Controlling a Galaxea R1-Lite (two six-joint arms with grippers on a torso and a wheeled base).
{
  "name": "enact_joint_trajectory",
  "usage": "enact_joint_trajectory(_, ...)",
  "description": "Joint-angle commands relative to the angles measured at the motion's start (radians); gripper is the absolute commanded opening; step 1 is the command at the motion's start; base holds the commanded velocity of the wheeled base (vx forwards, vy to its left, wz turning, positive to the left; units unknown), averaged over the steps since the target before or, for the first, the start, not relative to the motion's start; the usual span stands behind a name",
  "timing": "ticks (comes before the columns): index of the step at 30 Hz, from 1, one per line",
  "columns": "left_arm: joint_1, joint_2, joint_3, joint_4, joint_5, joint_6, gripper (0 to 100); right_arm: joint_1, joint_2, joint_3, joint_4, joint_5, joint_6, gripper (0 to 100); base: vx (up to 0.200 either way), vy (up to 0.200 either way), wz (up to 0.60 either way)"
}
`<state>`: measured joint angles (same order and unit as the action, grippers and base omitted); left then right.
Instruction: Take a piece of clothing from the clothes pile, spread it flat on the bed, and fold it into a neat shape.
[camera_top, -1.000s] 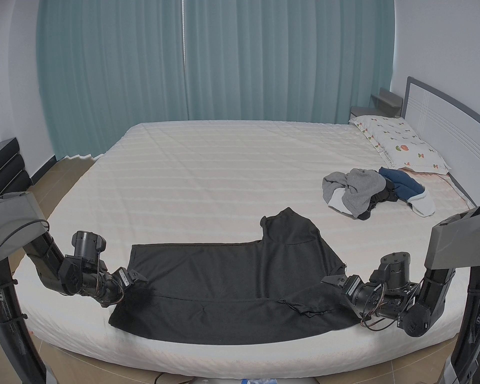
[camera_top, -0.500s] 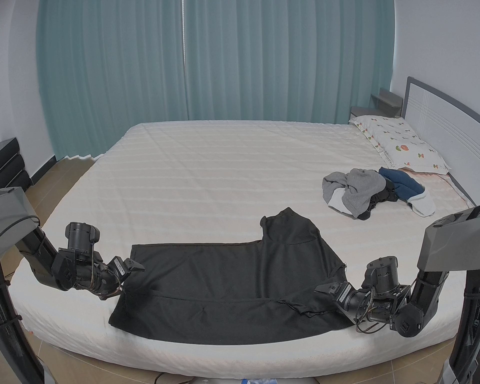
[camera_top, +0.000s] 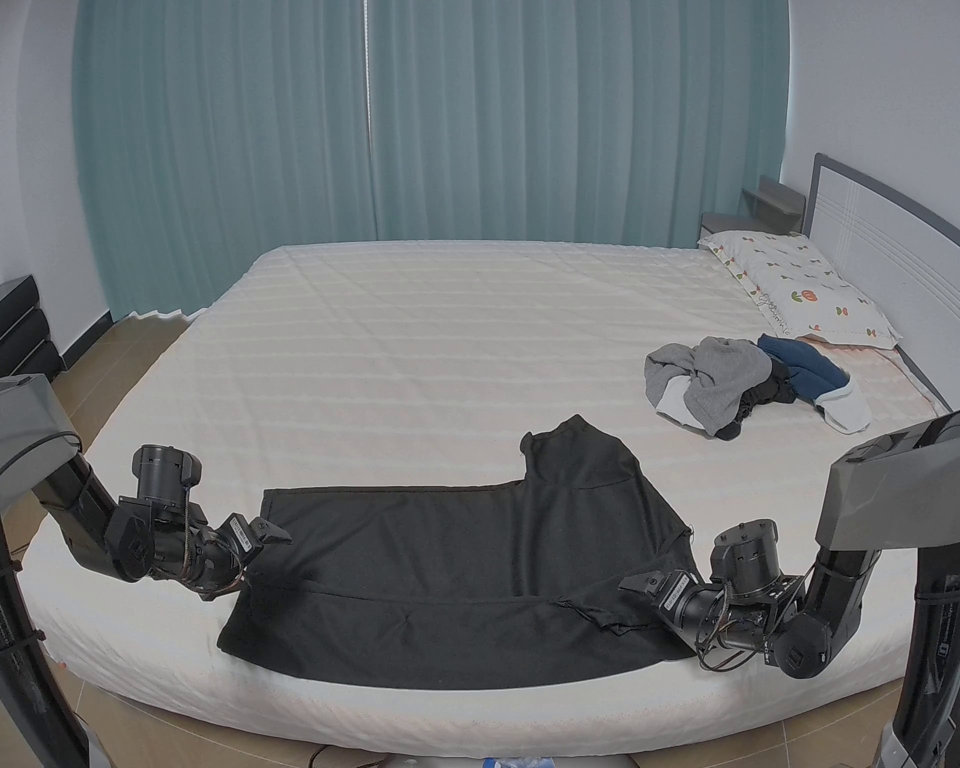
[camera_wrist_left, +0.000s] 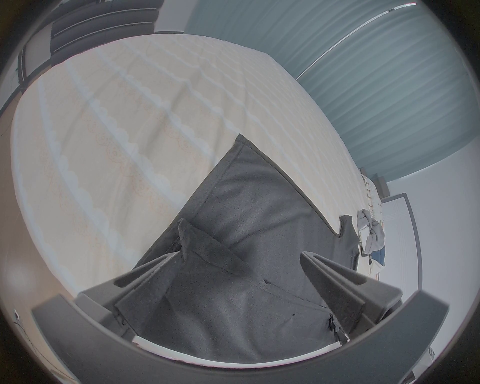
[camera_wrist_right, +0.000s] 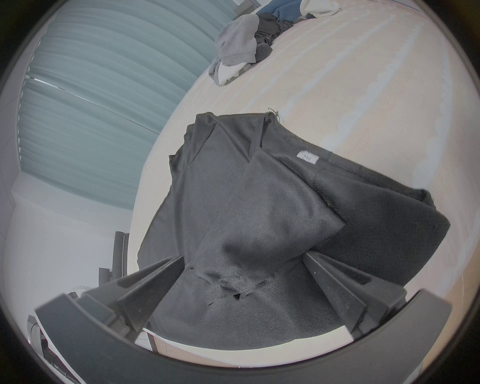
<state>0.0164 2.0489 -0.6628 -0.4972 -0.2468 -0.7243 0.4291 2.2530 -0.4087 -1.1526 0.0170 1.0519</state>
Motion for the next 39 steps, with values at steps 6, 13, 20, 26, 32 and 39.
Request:
enact_joint_trajectory(6,0.0,0.014,0.0,-0.001,0.0,0.0,100,0.016,0.002,-0.045,0.076,-0.042,0.011,100,0.0,0.0,0.0)
enact_joint_trajectory(13,0.002,0.016,-0.005,-0.001,0.001,0.0,100,0.014,-0.093,-0.038,0.129,-0.042,0.025,100,0.0,0.0,0.0)
enact_joint_trajectory(20,0.002,0.023,-0.005,-0.001,0.001,0.003,100,0.046,-0.036,-0.038,0.165,-0.04,0.025,100,0.0,0.0,0.0)
enact_joint_trajectory(26,0.002,0.03,-0.006,-0.001,0.001,0.005,100,0.045,-0.033,-0.041,0.168,-0.038,0.025,100,0.0,0.0,0.0)
enact_joint_trajectory(32,0.002,0.03,-0.006,-0.001,0.001,0.005,100,0.034,-0.02,-0.047,0.16,-0.043,0.025,100,0.0,0.0,0.0)
enact_joint_trajectory(39,0.002,0.023,-0.005,-0.001,0.001,0.002,100,0.031,-0.013,-0.047,0.152,-0.048,0.026,0,0.0,0.0,0.0)
